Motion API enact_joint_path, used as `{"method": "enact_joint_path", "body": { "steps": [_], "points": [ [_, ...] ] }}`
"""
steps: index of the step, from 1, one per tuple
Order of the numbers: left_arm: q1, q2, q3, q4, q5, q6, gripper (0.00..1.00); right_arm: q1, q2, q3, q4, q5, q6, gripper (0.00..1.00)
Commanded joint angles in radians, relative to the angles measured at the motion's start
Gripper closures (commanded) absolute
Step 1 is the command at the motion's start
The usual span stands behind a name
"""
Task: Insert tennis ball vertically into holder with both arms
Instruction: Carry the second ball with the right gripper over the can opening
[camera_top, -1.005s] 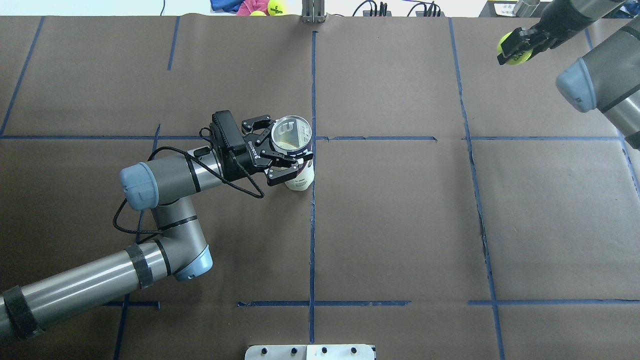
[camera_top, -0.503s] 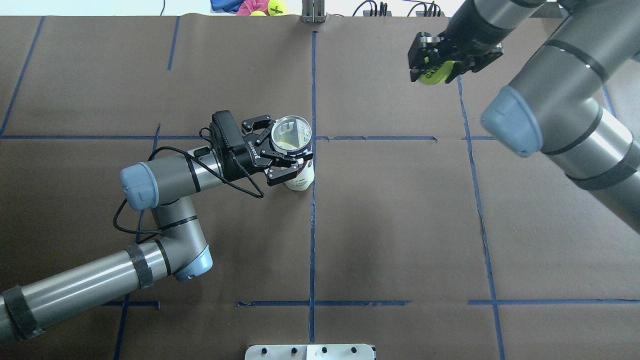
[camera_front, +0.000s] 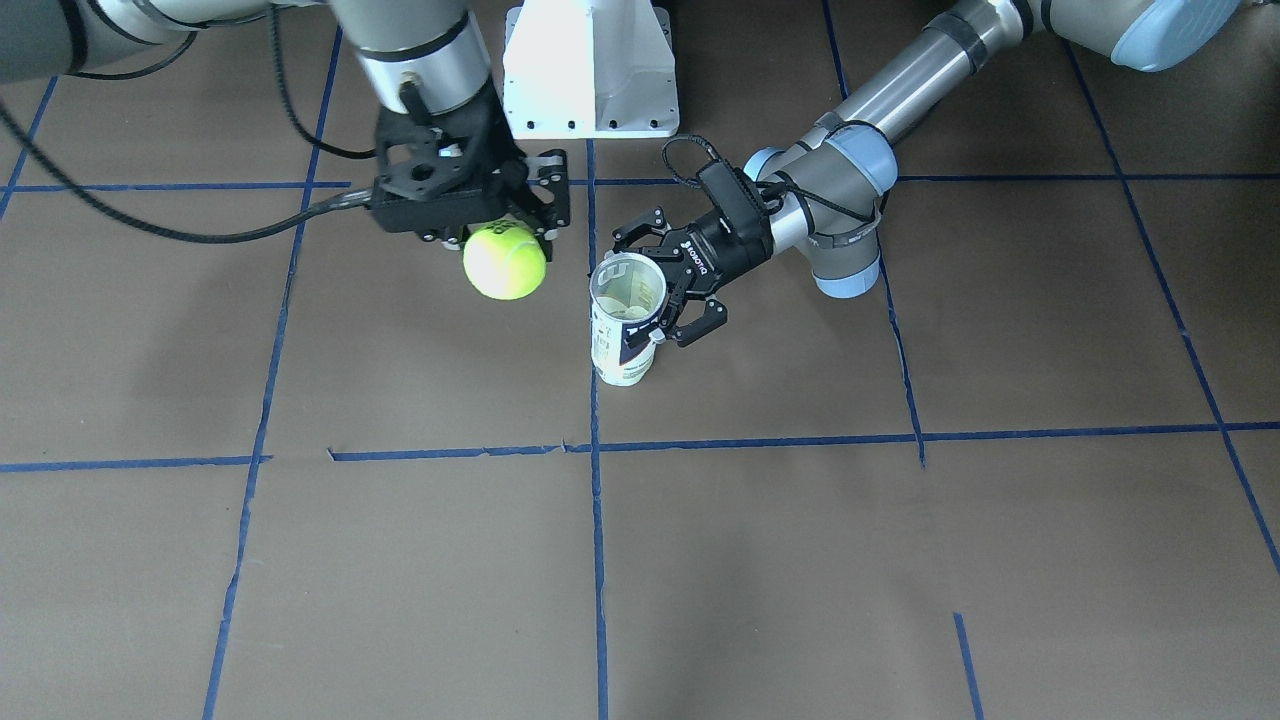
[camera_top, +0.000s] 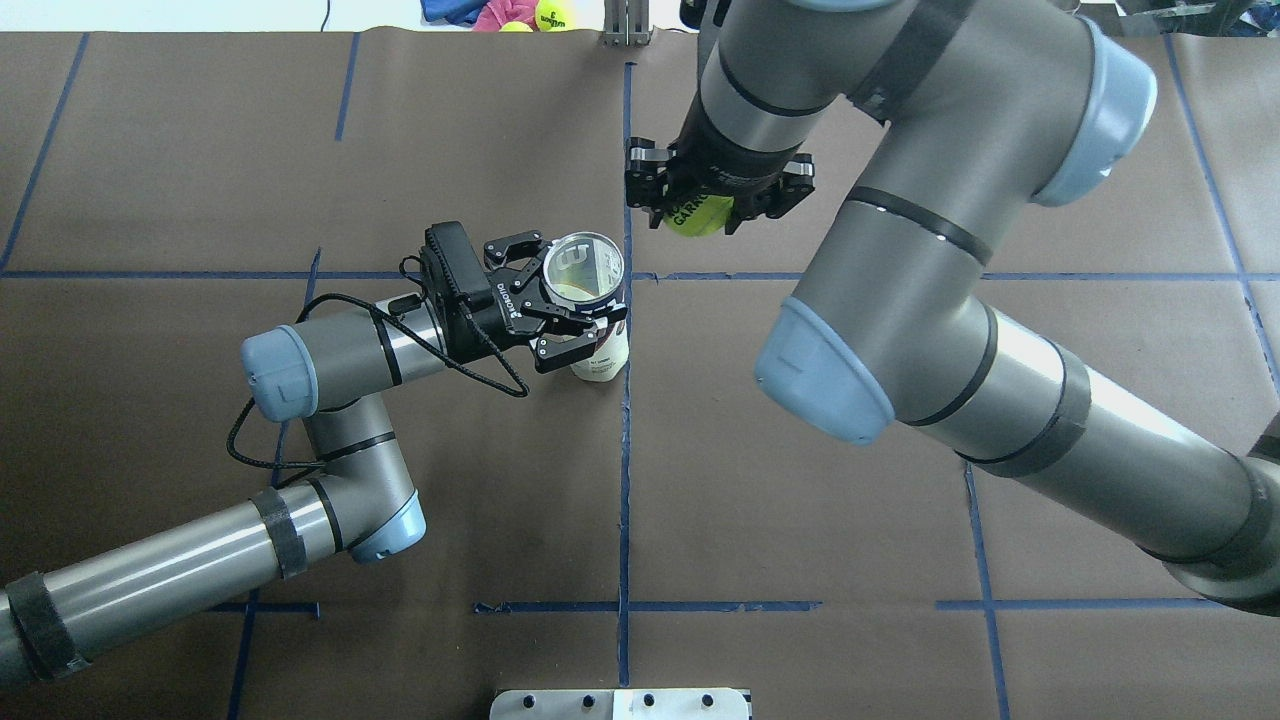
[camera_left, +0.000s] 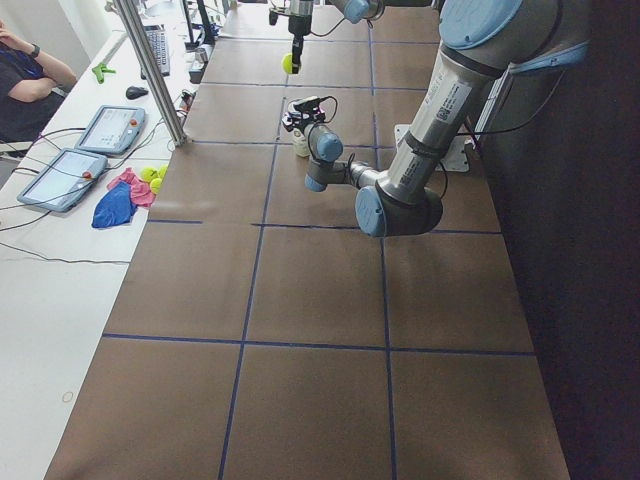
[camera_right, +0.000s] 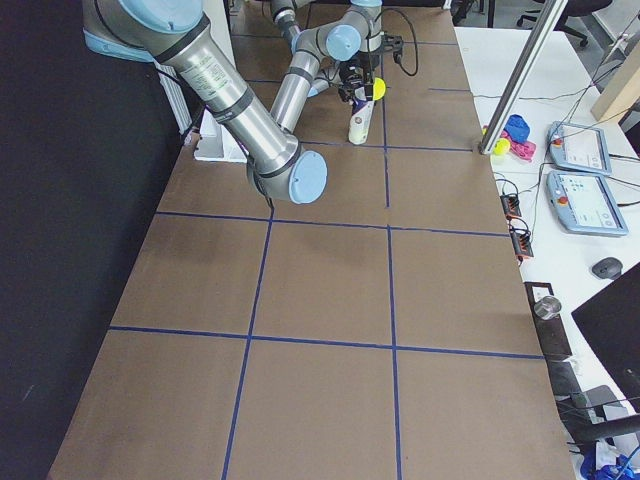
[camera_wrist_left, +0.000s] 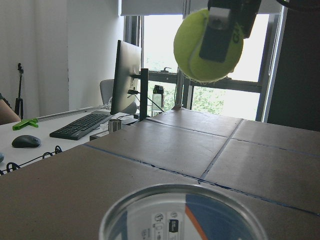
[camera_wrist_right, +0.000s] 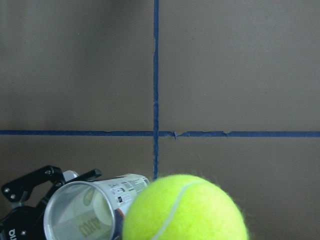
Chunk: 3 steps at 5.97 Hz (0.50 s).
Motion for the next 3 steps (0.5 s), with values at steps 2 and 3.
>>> {"method": "enact_joint_path", "body": {
  "steps": [2,3],
  "points": [
    [0.003,-0.002,0.0,0.001,0.0,-0.001,0.15,-0.051,0.143,-0.153,-0.002,-0.035,0.03,1.0],
    [0.003,-0.002,0.0,0.001,0.0,-0.002,0.15,-0.06,0.157,-0.182,0.001,-0.036,0.031,1.0]
  ]
}}
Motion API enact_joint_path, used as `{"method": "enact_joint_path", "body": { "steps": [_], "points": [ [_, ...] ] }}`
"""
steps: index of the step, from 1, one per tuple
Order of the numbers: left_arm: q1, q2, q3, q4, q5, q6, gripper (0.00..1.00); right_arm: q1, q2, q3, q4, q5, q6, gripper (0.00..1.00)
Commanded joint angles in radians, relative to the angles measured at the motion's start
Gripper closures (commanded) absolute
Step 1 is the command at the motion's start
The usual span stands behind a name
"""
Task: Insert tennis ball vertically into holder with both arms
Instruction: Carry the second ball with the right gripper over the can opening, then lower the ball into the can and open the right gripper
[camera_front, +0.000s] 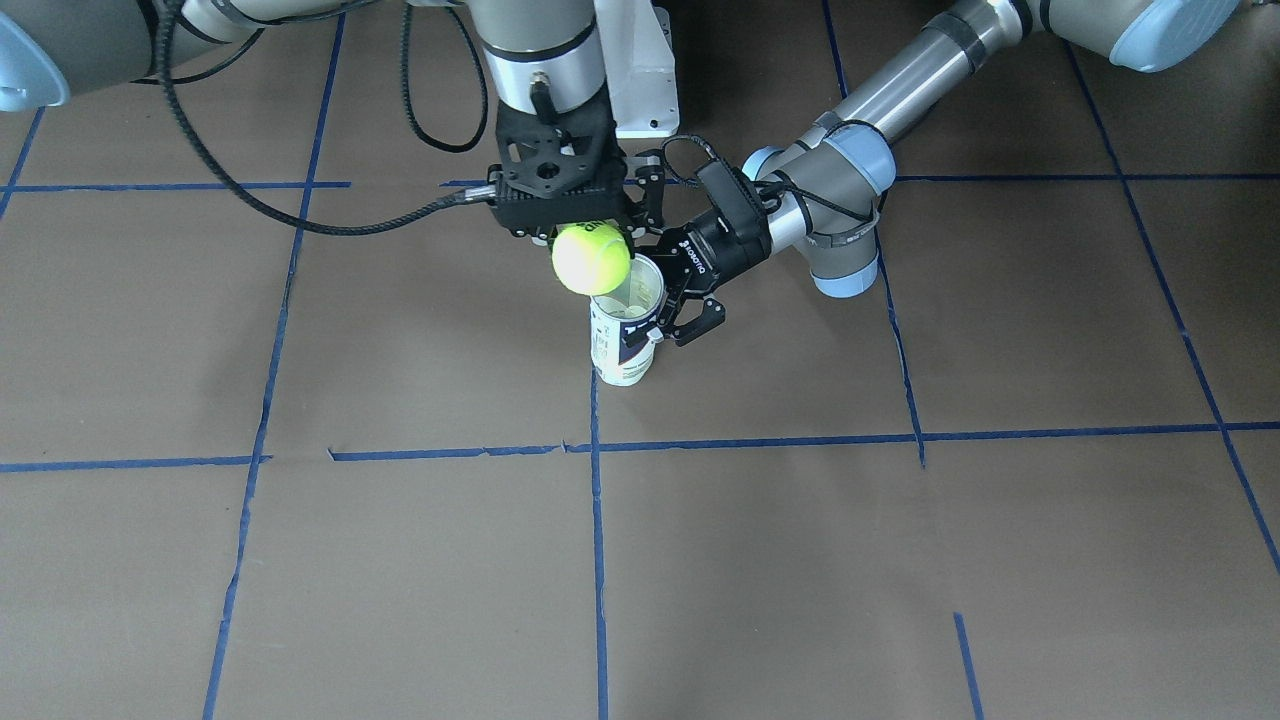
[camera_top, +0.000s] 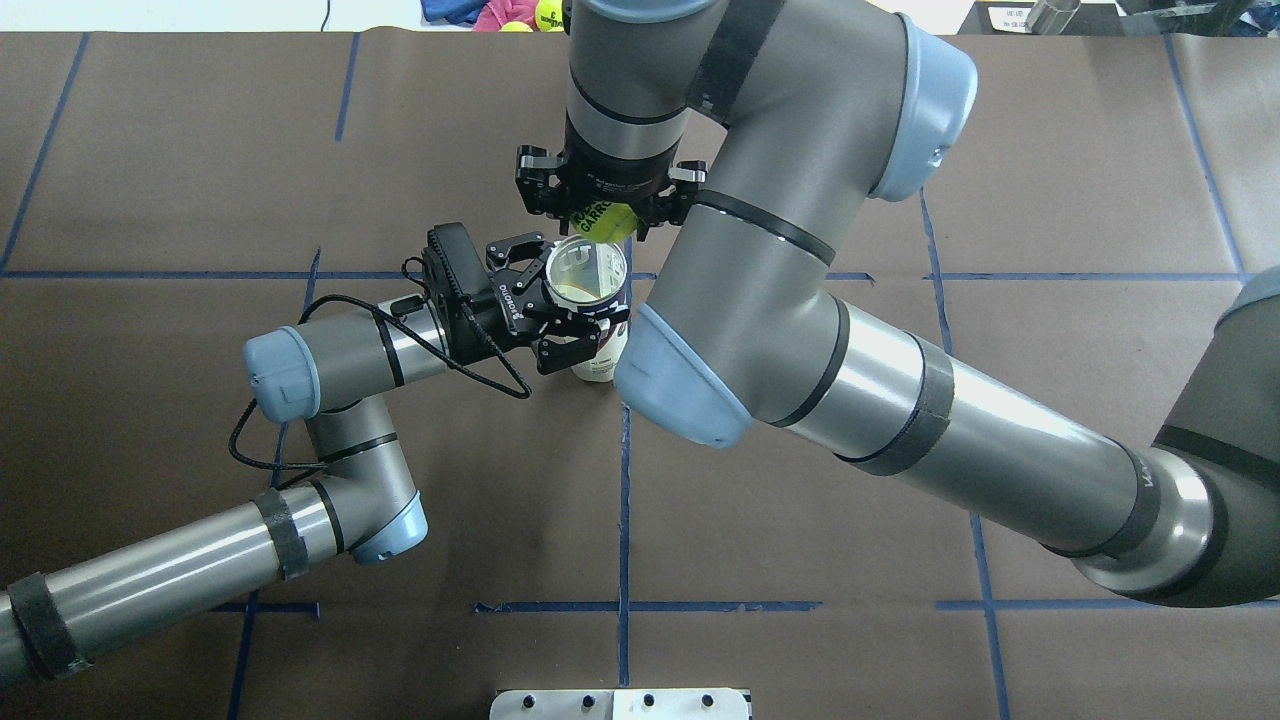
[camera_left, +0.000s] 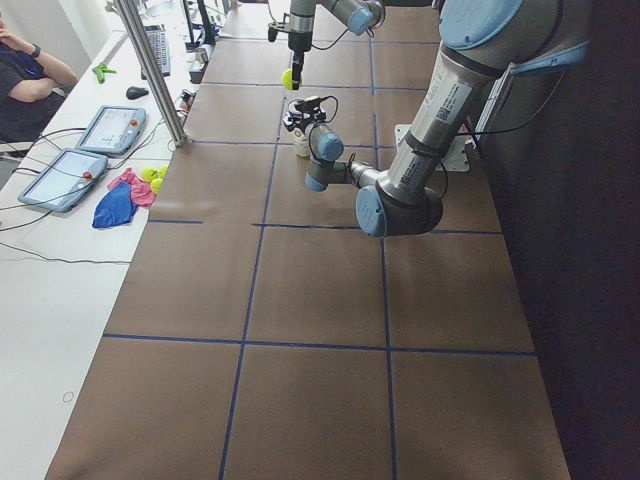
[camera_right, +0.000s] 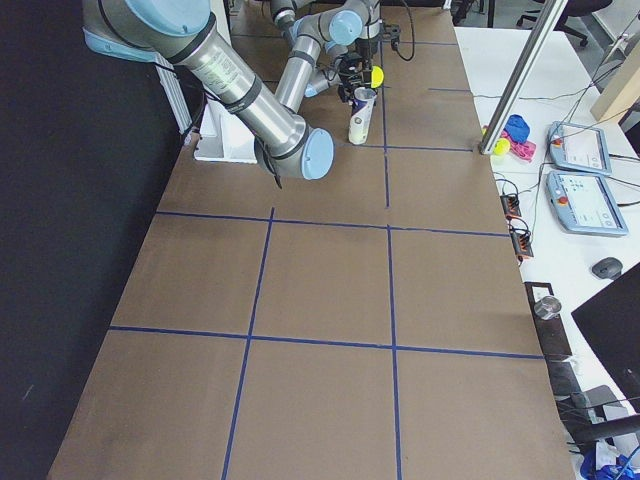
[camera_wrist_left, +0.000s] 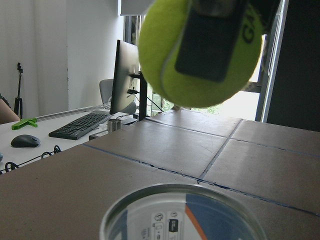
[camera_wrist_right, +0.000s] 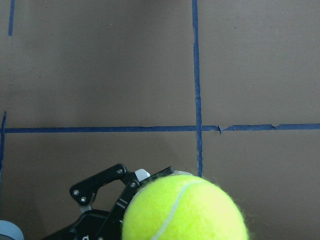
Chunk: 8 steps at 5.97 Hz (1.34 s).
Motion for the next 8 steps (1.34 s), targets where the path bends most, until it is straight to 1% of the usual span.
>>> {"method": "enact_joint_path", "body": {
  "steps": [1,2,3,4,5,8],
  "points": [
    [0.001,-0.002,0.0,0.0,0.0,-0.001,0.15,-0.021,0.021,-0.035,0.002,-0.005,0.0,1.0],
    [0.001,-0.002,0.0,0.0,0.0,-0.001,0.15,-0.038,0.019,-0.037,0.002,-0.039,0.0,0.98],
    [0.001,-0.002,0.0,0.0,0.0,-0.001,0.15,-0.04,0.019,-0.037,0.001,-0.039,0.0,0.85],
    [0.001,0.0,0.0,0.0,0.0,-0.001,0.15,-0.04,0.016,-0.037,0.001,-0.039,-0.001,0.45],
    [0.001,0.0,0.0,0.0,0.0,-0.001,0.15,-0.04,0.016,-0.035,0.001,-0.041,-0.003,0.02],
    [0.001,0.0,0.0,0.0,0.0,-0.001,0.15,-0.04,0.016,-0.031,0.001,-0.039,-0.006,0.01]
  ]
}}
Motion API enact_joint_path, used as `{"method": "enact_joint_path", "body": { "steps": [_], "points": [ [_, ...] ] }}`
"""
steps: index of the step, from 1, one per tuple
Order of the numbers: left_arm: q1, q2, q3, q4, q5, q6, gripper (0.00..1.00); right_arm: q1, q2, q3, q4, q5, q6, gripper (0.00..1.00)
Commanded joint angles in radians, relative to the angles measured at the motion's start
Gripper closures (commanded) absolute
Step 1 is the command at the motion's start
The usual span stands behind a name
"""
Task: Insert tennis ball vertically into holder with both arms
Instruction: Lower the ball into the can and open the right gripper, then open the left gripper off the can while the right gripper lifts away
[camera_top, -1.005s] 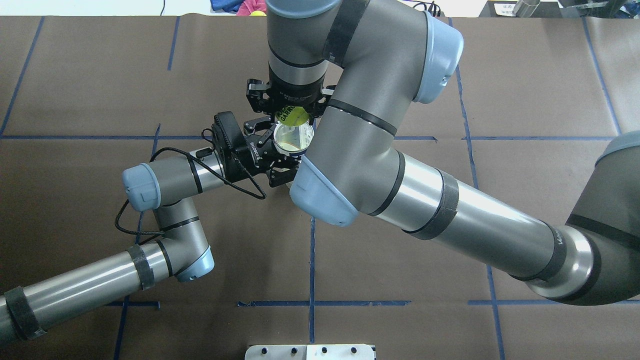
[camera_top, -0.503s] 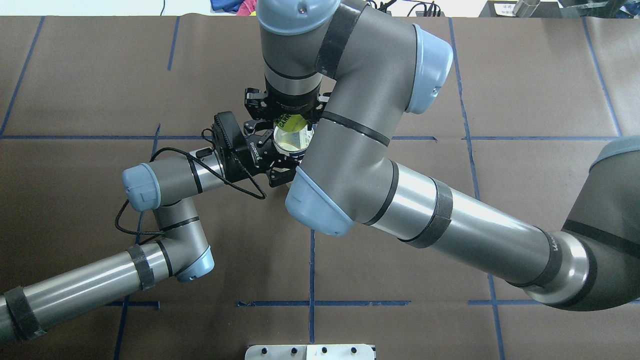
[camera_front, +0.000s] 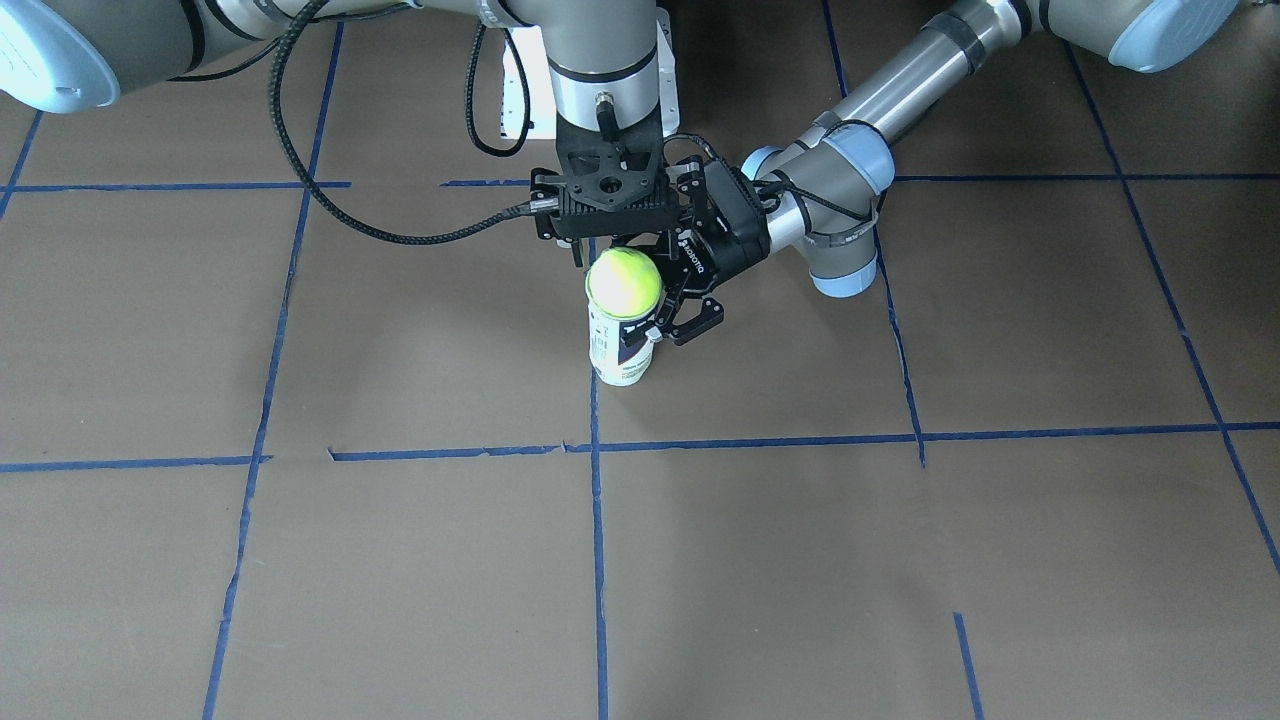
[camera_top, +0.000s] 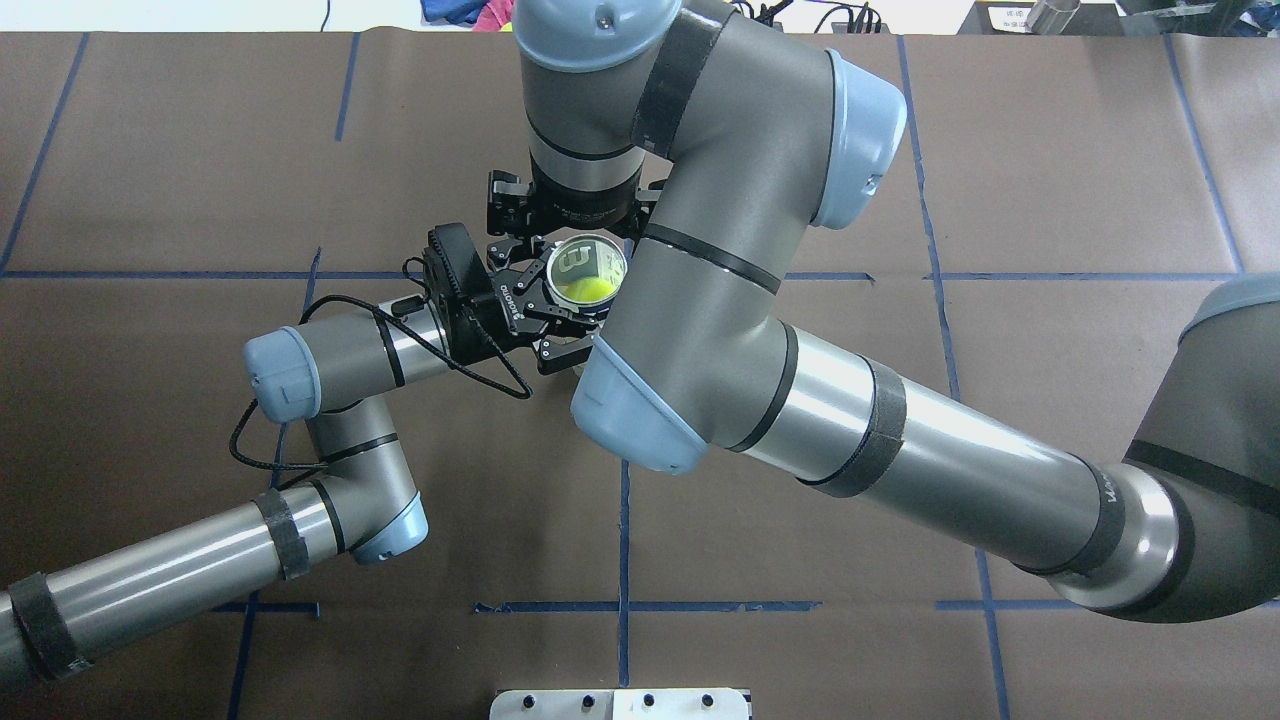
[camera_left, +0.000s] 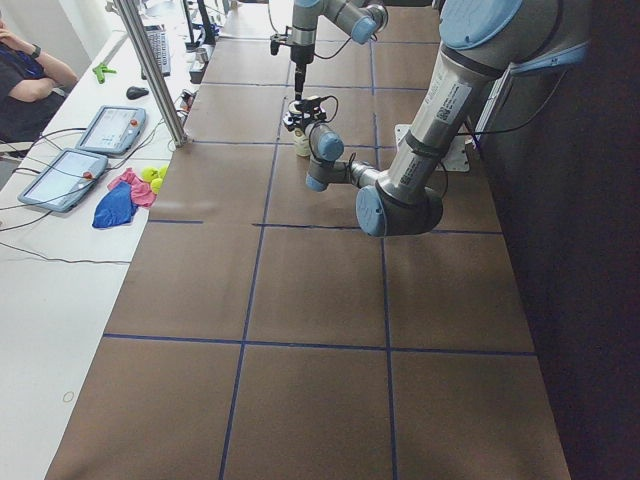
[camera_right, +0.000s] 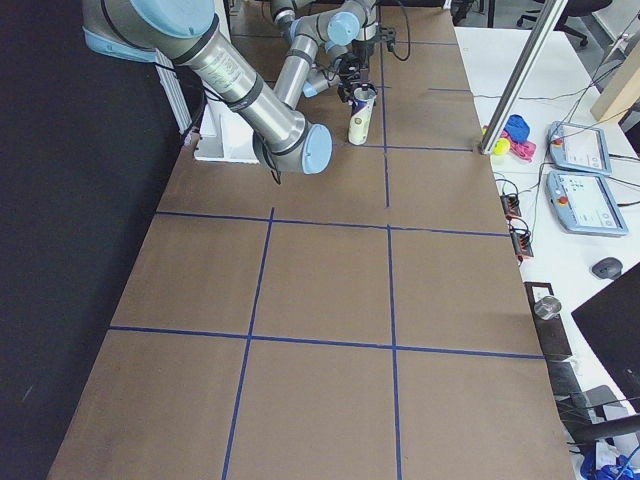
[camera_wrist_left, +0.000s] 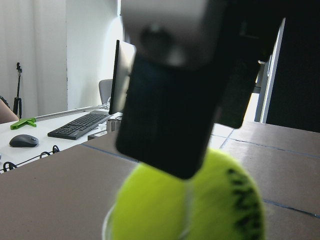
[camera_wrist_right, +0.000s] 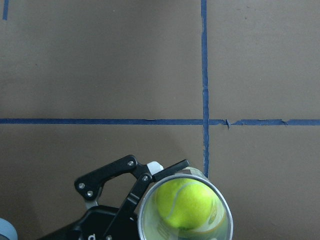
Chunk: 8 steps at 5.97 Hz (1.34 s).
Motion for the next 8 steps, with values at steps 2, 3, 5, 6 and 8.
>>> {"method": "enact_joint_path", "body": {
  "steps": [2,3,5,6,8],
  "points": [
    [-0.002,0.0,-0.015,-0.002,0.0,-0.003,0.13,0.026,-0.008,0.01,0.0,0.024,-0.046,0.0],
    [-0.006,0.002,-0.035,0.002,0.0,-0.006,0.1,0.088,-0.038,0.012,0.002,0.086,-0.113,0.0],
    [-0.028,0.009,-0.075,0.009,0.0,-0.006,0.05,0.19,-0.141,0.056,0.005,0.157,-0.277,0.0],
    [-0.053,0.012,-0.095,0.015,-0.003,-0.006,0.05,0.254,-0.182,0.056,0.006,0.197,-0.368,0.0],
    [-0.116,0.012,-0.186,0.169,-0.006,-0.008,0.04,0.403,-0.308,0.056,0.009,0.266,-0.628,0.0]
  ]
}}
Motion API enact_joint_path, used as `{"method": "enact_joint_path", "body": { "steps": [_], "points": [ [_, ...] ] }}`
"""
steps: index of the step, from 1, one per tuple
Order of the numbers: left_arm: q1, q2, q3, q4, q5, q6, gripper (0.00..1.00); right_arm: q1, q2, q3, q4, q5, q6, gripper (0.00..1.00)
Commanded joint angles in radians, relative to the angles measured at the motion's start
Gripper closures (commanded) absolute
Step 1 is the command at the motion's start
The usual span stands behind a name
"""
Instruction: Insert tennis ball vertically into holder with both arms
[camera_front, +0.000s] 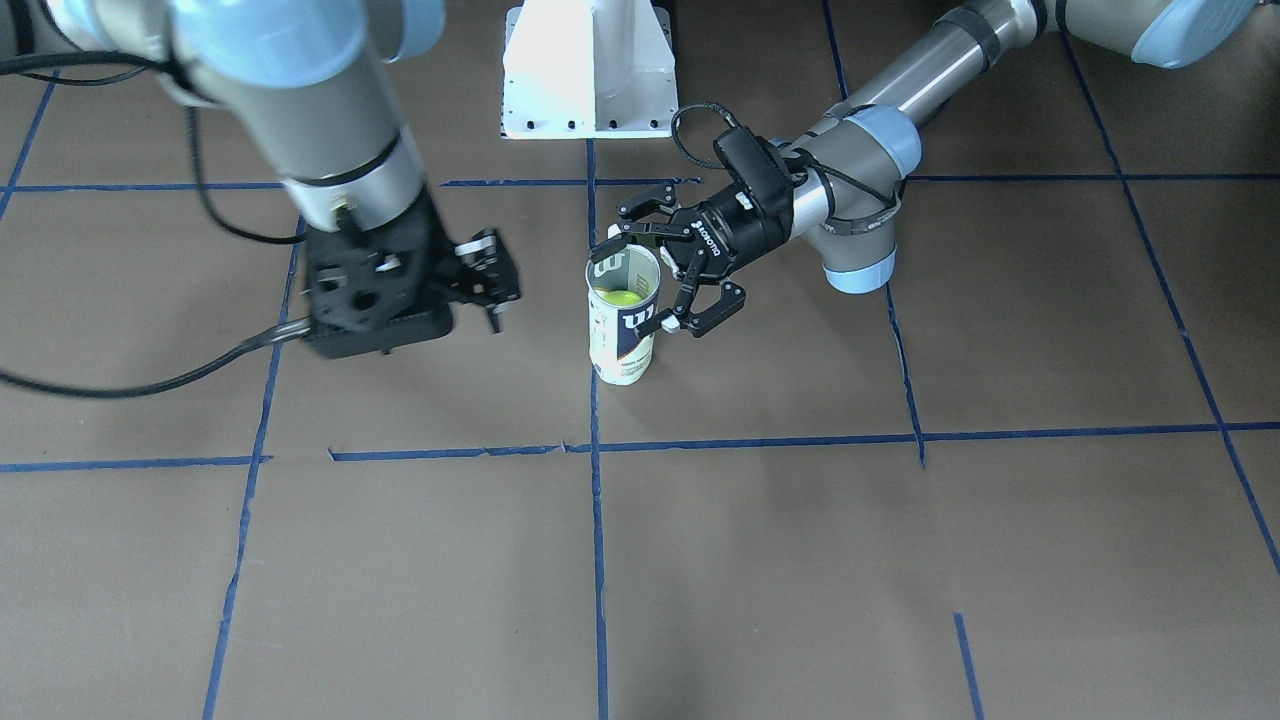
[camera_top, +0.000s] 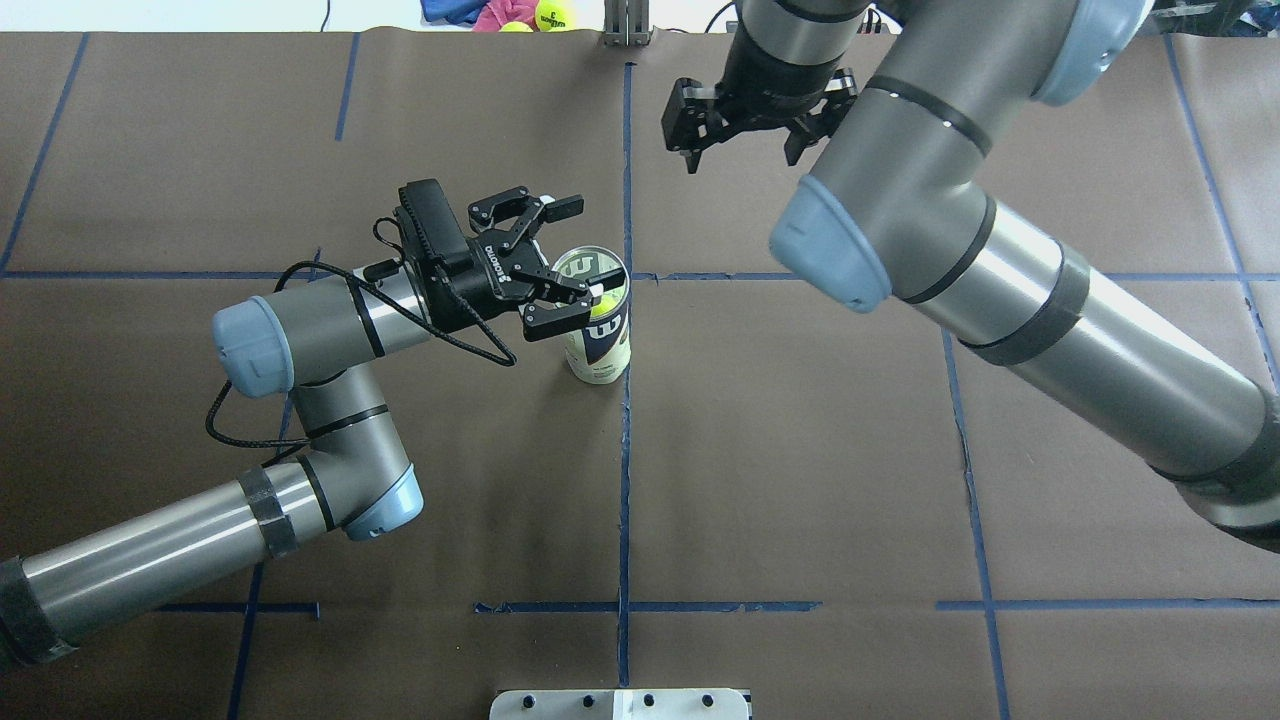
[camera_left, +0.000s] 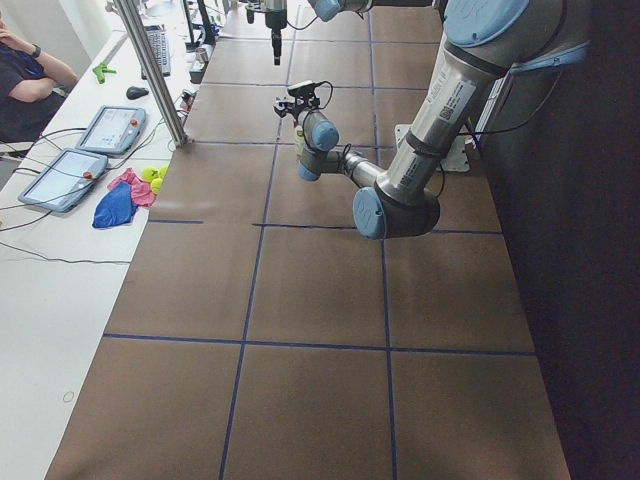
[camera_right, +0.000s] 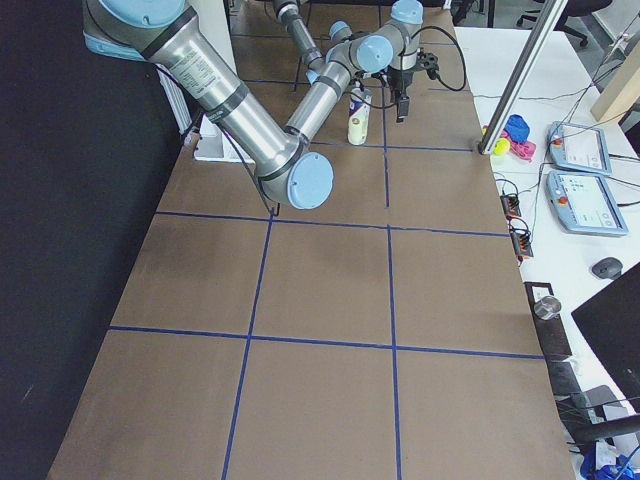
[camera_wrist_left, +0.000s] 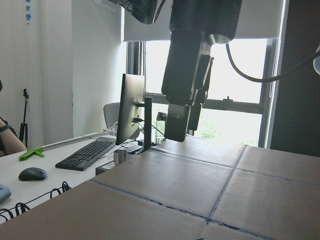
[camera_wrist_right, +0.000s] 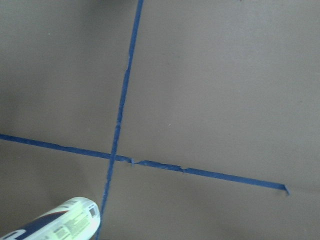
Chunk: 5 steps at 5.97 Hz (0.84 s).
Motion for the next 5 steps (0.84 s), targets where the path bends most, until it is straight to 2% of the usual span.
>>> {"method": "enact_joint_path", "body": {
  "steps": [1,2,4,5],
  "points": [
    [-0.076,0.002,-0.095,0.217,-0.005,0.007,0.04,0.145,-0.14,-0.001,0.005,0.031,-0.286,0.0],
    [-0.132,0.003,-0.097,0.301,-0.012,0.009,0.04,0.21,-0.226,-0.009,0.031,0.036,-0.429,0.0],
    [-0.312,0.016,-0.111,0.533,-0.173,0.03,0.0,0.355,-0.358,-0.015,0.039,0.106,-0.676,0.0],
    [-0.35,0.058,-0.138,0.635,-0.234,0.061,0.0,0.422,-0.418,-0.007,0.039,0.117,-0.765,0.0]
  ]
}}
